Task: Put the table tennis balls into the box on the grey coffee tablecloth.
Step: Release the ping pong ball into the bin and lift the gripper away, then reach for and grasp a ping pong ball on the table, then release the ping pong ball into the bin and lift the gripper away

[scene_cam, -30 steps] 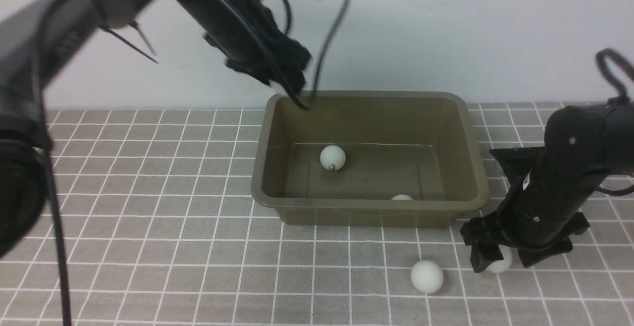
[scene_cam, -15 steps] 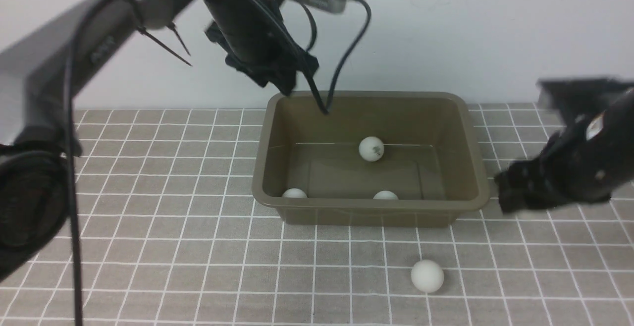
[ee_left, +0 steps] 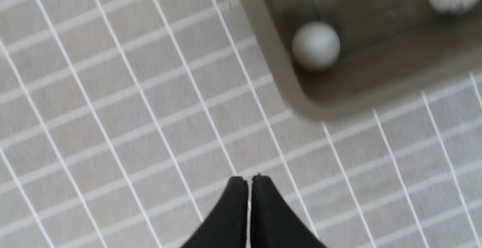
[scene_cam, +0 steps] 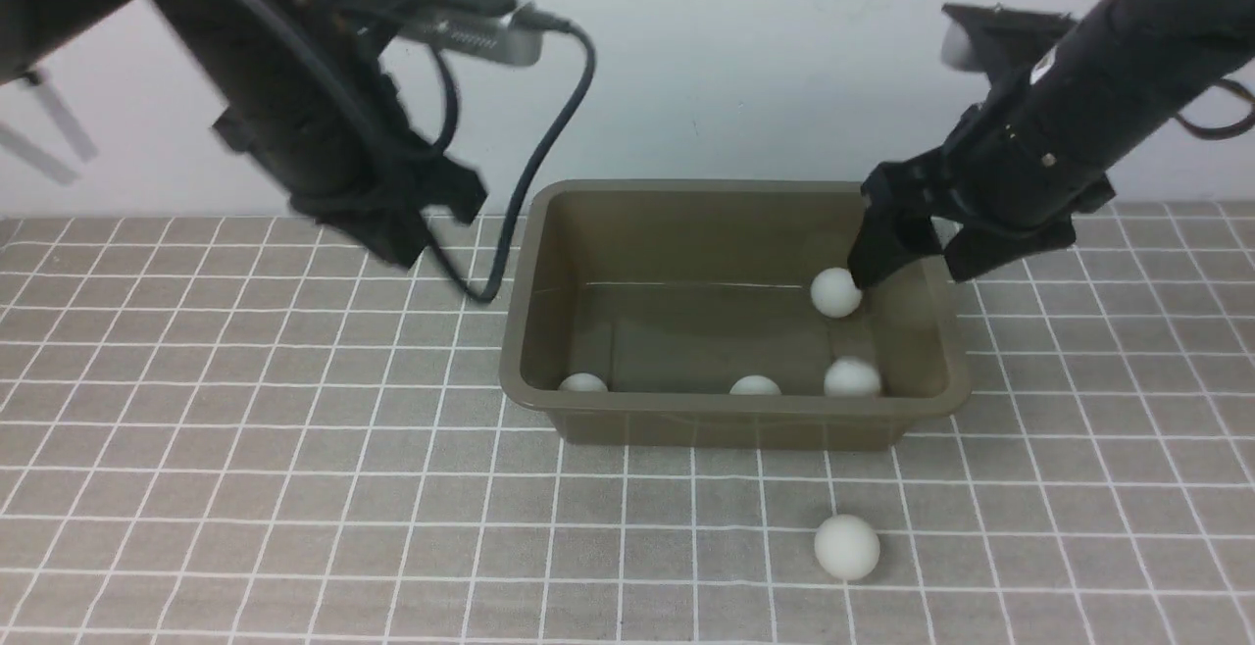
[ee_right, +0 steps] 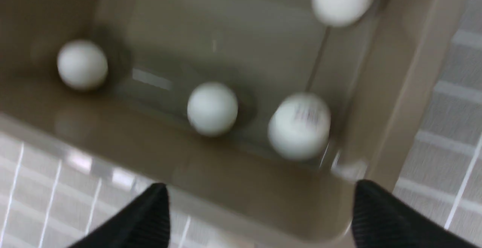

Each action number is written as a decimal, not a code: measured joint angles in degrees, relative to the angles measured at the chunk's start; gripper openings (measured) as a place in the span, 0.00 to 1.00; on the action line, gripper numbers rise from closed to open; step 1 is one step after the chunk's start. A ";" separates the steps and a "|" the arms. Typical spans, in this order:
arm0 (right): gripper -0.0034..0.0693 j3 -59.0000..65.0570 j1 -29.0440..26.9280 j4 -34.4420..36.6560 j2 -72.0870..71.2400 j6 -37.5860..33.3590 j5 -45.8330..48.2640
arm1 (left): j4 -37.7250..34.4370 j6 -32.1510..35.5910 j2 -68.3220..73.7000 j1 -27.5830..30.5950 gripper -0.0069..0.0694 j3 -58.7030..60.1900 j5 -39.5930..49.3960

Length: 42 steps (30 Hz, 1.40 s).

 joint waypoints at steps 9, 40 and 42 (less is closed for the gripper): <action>0.82 11.22 3.01 -0.24 -7.52 2.74 1.72 | -0.10 -1.82 -17.07 0.05 0.08 20.75 -5.94; 0.54 21.01 13.38 -10.87 -12.40 6.98 -16.20 | -0.29 -1.82 -23.14 0.05 0.08 27.80 -8.44; 0.54 18.89 13.01 -12.76 -13.23 6.98 -19.41 | -0.57 -1.82 -23.14 0.05 0.08 27.80 -8.44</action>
